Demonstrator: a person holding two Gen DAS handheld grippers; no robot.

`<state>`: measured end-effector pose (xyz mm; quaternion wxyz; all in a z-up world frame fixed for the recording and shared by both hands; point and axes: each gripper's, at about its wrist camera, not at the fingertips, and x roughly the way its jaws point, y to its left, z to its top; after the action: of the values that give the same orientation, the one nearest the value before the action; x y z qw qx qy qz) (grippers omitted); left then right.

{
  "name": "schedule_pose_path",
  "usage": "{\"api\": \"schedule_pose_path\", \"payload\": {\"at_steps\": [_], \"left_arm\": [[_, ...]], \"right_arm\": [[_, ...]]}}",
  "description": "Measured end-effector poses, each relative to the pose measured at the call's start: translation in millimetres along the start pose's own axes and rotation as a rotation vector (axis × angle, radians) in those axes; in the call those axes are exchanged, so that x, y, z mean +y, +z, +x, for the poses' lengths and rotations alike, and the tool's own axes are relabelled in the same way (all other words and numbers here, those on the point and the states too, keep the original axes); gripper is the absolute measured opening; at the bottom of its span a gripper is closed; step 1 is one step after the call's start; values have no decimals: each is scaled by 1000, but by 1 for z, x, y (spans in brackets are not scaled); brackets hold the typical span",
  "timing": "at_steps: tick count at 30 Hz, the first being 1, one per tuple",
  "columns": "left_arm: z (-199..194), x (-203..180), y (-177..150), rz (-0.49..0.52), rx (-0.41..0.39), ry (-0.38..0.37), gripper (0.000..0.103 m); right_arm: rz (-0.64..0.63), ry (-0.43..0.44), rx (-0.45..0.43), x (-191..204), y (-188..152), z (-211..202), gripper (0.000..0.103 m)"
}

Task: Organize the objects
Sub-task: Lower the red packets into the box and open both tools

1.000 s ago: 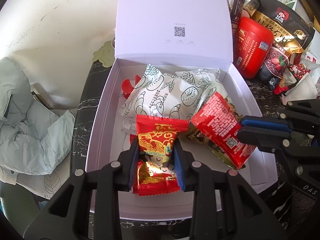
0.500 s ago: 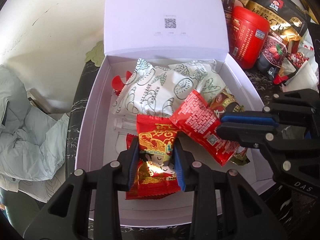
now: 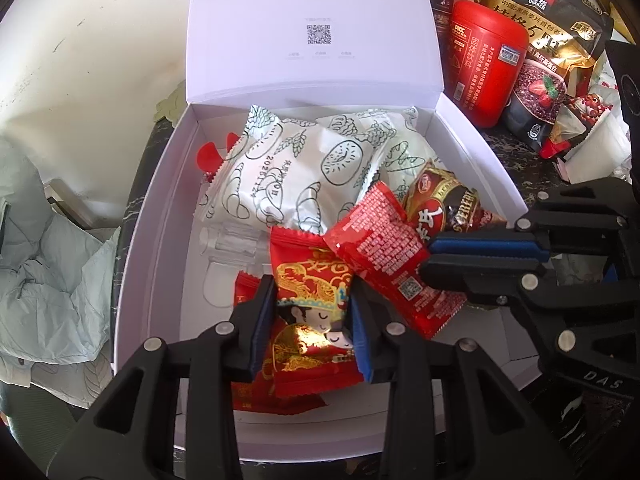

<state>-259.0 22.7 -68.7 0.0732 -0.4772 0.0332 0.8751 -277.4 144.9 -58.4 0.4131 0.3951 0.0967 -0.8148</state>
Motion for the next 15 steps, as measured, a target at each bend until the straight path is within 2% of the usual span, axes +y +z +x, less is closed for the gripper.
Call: {"api": "schedule_pose_path", "payload": {"at_steps": [3, 9, 15], "left_arm": [[4, -5, -1, 4, 15, -37, 32], [8, -10, 0, 16, 13, -32, 32], [9, -9, -1, 0, 11, -11, 39]], "right_arm": [[12, 2, -2, -2, -2, -2, 7], [23, 9, 9, -3, -5, 0, 7], [46, 6, 5, -6, -6, 2, 8]]}}
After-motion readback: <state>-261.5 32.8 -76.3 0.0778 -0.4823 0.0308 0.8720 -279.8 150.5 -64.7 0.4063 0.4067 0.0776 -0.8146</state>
